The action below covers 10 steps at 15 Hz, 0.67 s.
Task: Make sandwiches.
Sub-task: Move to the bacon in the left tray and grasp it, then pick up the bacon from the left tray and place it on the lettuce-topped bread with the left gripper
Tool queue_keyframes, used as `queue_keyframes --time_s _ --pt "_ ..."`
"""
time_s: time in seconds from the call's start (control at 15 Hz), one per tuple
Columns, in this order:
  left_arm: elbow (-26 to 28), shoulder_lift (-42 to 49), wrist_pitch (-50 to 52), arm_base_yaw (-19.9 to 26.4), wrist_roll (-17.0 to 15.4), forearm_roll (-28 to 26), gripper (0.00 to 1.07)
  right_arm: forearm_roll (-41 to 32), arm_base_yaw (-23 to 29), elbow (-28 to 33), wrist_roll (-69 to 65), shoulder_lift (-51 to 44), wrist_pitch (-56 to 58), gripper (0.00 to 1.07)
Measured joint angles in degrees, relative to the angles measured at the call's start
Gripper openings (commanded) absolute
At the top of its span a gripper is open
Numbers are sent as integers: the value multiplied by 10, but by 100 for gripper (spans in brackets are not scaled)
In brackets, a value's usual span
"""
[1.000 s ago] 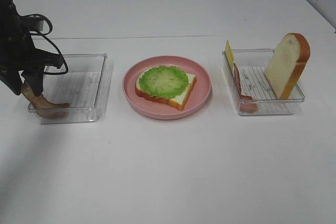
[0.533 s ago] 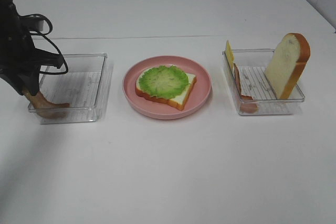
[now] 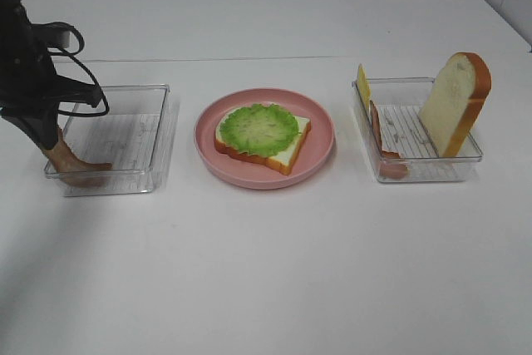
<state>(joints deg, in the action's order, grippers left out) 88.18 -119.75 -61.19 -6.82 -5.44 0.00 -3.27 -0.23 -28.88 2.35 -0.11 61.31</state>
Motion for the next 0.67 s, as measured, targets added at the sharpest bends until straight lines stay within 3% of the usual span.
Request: queue_keyframes --time_s 0.2,0.53,0.67 --pt "18 0 -6 0 21 -33 0 0 0 0 0 0 0 77" --pt "92 0 -38 0 41 -89 0 0 0 0 0 0 0 77" --pt "150 0 -58 0 70 -166 0 0 0 0 0 0 0 77"
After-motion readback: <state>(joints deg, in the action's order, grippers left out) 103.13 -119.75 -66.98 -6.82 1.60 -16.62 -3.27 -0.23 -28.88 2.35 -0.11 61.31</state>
